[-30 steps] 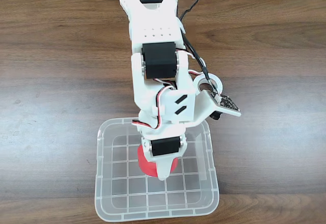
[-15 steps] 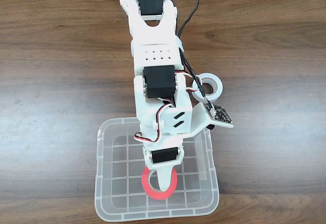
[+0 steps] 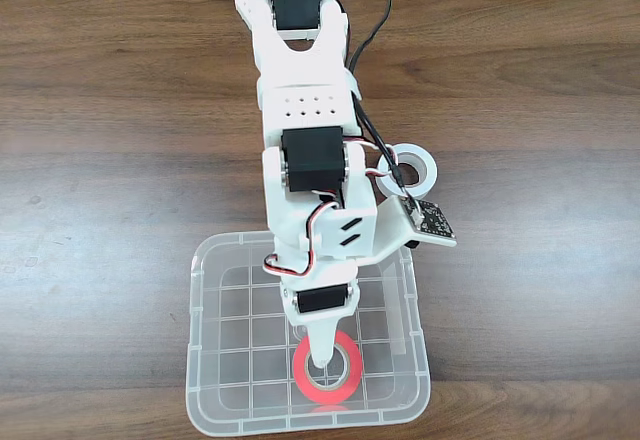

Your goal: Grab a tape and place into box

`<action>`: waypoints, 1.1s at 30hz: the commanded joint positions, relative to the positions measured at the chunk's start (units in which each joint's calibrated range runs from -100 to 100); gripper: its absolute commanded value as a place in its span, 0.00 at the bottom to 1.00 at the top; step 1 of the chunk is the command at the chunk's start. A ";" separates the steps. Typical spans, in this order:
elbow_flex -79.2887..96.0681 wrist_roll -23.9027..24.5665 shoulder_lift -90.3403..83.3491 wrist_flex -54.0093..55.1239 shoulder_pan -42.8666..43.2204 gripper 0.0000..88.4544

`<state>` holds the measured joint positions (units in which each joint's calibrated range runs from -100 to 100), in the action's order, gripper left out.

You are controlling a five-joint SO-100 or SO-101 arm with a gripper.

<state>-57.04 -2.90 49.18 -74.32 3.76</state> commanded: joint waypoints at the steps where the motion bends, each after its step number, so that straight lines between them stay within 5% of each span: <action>1: -5.20 0.31 -6.06 -2.73 -0.61 0.17; 9: -5.20 0.37 -18.69 -11.47 -0.03 0.01; 22: -3.10 1.21 -45.56 -25.68 -0.61 0.01; 33: 34.31 1.05 -76.46 -25.59 0.05 0.01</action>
<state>-39.80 -1.59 -10.84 -99.24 3.76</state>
